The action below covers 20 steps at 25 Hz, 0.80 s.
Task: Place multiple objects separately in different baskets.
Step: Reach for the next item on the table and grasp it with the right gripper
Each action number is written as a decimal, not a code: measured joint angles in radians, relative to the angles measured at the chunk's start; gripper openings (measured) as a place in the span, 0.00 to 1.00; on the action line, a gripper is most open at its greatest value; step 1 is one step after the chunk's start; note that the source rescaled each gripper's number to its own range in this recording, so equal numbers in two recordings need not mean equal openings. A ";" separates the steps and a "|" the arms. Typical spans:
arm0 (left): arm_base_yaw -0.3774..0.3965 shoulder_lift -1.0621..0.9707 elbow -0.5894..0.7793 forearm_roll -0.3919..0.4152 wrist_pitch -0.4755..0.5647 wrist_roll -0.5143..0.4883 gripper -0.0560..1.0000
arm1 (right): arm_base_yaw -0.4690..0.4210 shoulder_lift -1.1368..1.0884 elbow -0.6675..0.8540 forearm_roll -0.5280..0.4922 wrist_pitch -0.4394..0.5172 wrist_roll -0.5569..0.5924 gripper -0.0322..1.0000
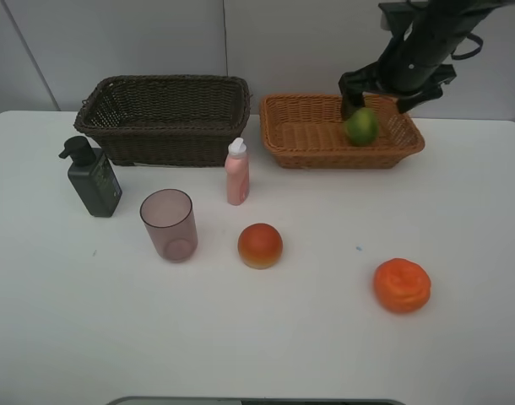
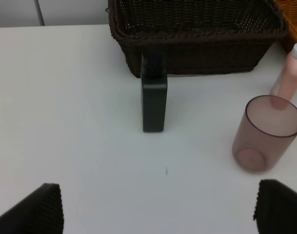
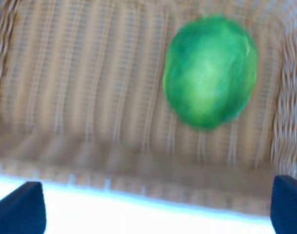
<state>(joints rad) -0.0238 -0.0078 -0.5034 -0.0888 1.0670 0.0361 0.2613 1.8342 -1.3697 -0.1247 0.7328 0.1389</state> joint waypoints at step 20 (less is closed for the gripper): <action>0.000 0.000 0.000 0.000 0.000 0.000 1.00 | 0.104 -0.411 0.643 0.046 0.017 0.079 0.92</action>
<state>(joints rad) -0.0238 -0.0078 -0.5034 -0.0888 1.0670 0.0361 0.3655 1.4229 -0.7265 -0.0787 0.7493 0.2177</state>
